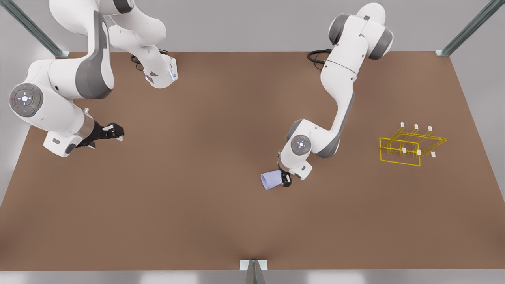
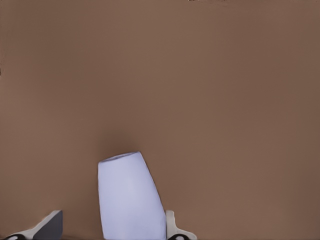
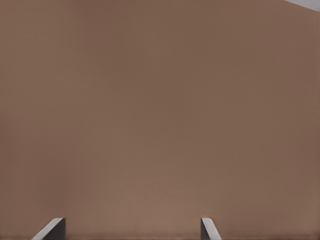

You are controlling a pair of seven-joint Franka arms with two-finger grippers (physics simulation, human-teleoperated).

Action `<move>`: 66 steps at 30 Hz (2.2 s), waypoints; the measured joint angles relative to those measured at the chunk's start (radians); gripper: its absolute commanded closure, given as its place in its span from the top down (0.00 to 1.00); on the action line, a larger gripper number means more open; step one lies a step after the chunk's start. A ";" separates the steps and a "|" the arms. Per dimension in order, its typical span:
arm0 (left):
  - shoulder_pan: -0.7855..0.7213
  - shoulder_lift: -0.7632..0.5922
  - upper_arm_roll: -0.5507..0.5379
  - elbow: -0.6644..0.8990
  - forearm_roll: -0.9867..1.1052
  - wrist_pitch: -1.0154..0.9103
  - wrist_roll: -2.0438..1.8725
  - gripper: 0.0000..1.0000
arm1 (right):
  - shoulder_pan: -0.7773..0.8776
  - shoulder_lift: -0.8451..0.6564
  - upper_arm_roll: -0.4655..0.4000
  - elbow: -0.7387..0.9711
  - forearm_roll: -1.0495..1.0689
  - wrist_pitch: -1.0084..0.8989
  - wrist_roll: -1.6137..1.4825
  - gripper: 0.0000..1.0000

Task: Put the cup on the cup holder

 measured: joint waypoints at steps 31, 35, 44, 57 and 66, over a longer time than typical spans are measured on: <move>-0.029 0.125 -0.018 0.046 0.007 0.204 -0.631 1.00 | 0.015 0.034 -0.001 0.003 -0.005 -0.028 0.115 1.00; -0.027 0.142 -0.022 0.063 0.007 0.218 -0.615 1.00 | 0.014 0.038 -0.001 0.005 -0.005 -0.028 0.121 1.00; -0.028 0.195 -0.043 0.064 0.005 0.251 -0.587 1.00 | 0.015 0.043 0.000 0.005 -0.005 -0.028 0.128 1.00; -0.022 0.132 -0.026 0.103 -0.020 0.171 -0.533 0.65 | 0.014 0.052 -0.003 0.006 0.000 -0.028 0.128 1.00; -0.796 0.405 1.168 0.095 -0.026 -0.481 -0.240 0.67 | 0.014 0.059 -0.003 0.007 0.005 -0.028 0.127 1.00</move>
